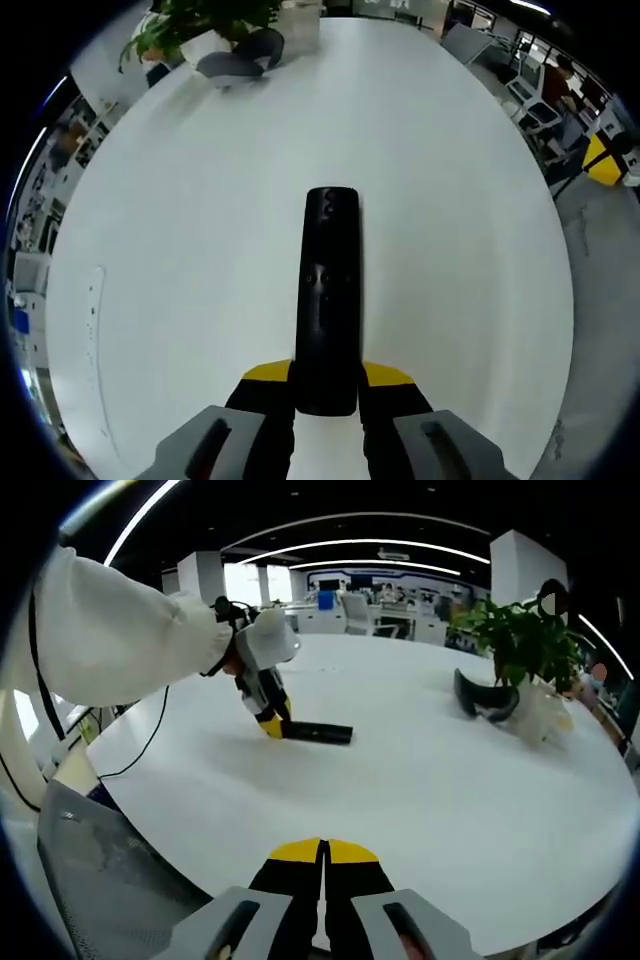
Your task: Press the specified remote control buttons in sequence, fully releasing each button before pressing the next.
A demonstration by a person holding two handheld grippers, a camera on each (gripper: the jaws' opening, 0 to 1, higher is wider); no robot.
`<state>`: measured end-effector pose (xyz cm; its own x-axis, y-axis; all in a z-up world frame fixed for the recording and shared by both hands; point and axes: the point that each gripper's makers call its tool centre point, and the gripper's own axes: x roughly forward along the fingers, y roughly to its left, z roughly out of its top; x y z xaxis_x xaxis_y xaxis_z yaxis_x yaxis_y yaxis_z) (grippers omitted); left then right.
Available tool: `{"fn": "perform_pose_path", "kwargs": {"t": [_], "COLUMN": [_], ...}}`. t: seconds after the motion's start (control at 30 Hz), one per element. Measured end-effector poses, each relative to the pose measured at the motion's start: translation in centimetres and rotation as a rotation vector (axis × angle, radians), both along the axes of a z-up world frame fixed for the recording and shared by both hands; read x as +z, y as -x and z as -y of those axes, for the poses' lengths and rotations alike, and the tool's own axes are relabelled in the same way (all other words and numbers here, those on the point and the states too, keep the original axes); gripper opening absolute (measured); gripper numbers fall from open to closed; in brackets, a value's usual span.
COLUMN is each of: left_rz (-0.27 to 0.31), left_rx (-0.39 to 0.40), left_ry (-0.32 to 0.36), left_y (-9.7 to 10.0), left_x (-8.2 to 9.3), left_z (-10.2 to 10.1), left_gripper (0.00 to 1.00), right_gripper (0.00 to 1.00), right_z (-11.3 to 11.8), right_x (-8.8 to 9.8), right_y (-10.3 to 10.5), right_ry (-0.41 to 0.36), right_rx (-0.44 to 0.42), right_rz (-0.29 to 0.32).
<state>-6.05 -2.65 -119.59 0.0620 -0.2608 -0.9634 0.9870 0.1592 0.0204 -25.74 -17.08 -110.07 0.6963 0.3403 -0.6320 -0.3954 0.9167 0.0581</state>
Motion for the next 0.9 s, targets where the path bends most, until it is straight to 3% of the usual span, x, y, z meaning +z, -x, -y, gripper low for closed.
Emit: {"fn": "perform_pose_path", "kwargs": {"t": [0.33,0.9], "left_rz": [-0.008,-0.005], "left_rx": [-0.021,0.003], "left_ry": [-0.074,-0.055], "left_y": [1.5,3.5], "left_x": [-0.1,0.0], "left_z": [0.0,-0.1], "left_gripper": [0.23,0.23], "right_gripper": [0.0,0.0], "right_z": [0.0,-0.2], "right_x": [0.2,0.2], "right_y": [0.0,0.0], "right_ry": [-0.008,-0.012], "right_rx": [0.0,0.012], "right_rz": [0.01,0.01]}}
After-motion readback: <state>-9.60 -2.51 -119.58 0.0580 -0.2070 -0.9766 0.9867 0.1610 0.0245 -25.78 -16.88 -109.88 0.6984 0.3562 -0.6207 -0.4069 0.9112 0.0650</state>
